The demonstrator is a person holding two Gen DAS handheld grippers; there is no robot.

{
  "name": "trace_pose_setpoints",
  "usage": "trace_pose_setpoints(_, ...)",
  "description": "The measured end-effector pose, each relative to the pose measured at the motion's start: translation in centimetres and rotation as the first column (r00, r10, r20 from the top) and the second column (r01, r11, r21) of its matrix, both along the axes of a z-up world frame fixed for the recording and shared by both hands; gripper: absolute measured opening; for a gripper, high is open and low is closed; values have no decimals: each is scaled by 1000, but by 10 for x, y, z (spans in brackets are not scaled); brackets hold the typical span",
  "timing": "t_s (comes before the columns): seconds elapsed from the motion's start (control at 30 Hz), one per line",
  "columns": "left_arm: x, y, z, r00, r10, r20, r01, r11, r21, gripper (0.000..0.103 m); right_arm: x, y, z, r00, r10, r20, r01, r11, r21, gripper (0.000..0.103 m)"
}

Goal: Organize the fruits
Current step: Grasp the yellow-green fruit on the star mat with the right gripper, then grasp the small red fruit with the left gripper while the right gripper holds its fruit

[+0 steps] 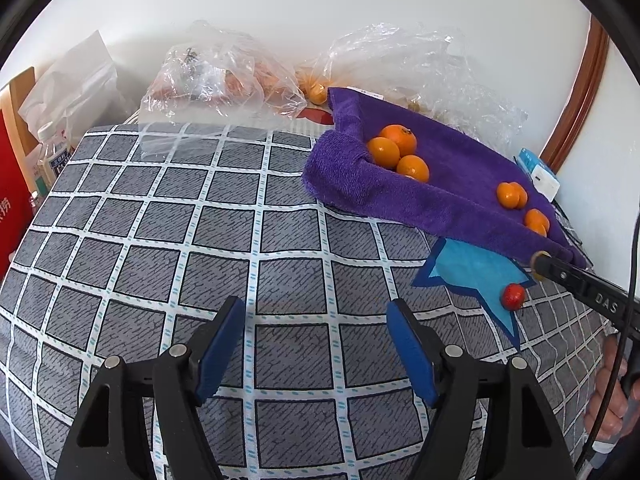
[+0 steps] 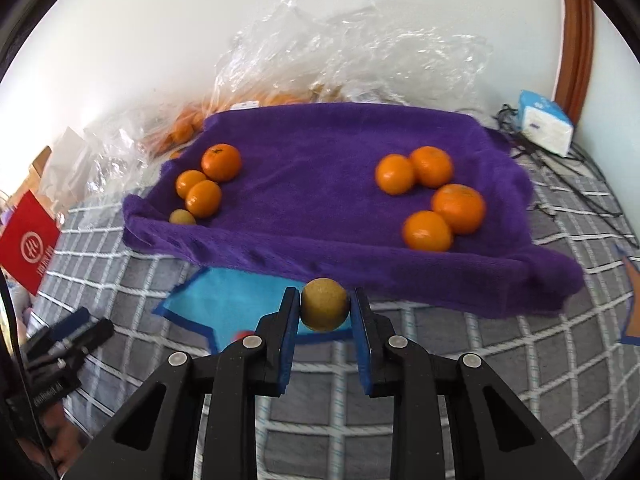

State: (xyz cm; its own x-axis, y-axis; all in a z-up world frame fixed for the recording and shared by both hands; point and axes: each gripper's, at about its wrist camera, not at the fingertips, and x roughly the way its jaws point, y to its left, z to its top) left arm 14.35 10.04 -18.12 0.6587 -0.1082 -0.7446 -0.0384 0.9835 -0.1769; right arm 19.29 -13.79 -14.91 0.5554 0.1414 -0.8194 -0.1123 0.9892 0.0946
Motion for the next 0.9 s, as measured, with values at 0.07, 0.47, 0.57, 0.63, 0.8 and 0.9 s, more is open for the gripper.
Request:
trace_pose_setpoints(0.07,1,-3,0,1000,-10,-7,11,1000,17,76,-5,-9,-3,1000,-1,-13,1,1000,-24,26)
trace_pose_setpoints(0.47,1,-22,-4,999,5,-45,1,990,138,84,-19,-39,-16,1000,-10,-10,10,1000,-18,26)
trace_pose_setpoints(0.57,-5,-22,-2,998,36,-43,-31,992,122,84,-16,-38,-20,1000,2,-22,-2,1000,-8,26)
trace_pose_setpoints(0.63,-8,-21,0,998,49,-46,-44,994,104,84,-17,-38,-20,1000,2,-15,-2,1000,-7,26)
trace_pose_setpoints(0.8,-14,-30,3,998,12,-59,-7,996,84,81,-28,-49,-6,999,-18,26,18,1000,-10,26)
trace_pose_setpoints(0.9,-15,-44,11,999,-18,-42,21,998,67,81,-32,-57,1,999,-30,34,31,999,-26,26)
